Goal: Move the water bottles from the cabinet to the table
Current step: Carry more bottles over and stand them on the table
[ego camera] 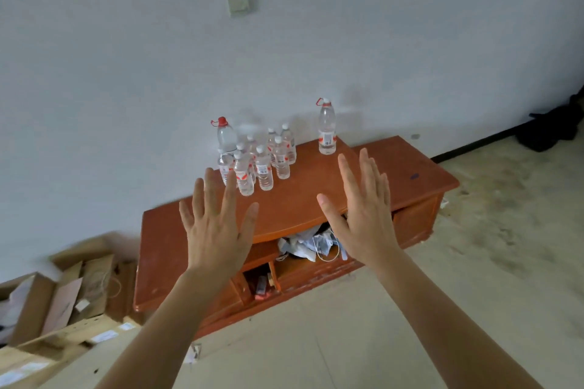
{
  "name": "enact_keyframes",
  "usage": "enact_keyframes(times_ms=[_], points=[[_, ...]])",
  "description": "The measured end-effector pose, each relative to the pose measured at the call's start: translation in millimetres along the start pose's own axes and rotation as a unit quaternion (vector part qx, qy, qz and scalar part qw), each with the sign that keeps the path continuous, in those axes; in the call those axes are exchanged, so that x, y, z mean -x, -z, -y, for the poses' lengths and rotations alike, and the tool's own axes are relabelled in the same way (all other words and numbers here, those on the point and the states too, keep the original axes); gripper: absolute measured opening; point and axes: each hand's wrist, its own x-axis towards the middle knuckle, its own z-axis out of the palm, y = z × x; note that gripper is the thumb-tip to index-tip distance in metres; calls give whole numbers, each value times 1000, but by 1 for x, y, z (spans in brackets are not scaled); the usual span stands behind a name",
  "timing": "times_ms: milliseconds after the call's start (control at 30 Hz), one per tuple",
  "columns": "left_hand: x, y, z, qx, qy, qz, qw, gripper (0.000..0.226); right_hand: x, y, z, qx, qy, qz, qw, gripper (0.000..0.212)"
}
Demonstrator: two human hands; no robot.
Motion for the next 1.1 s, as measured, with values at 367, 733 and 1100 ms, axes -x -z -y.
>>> enact_keyframes(times_ms=[367,733,1100], points=[[-177,-140,90,62,88,60,992,75,-172,-186,-28,-80,16,116,990,79],[-319,-278,174,127,143,163,968,79,-291,-361,-47,-155,-71,181,968,76],[-327,-433,195,238,239,156,929,81,-294,-549,-123,-305,-130,205,921,85]])
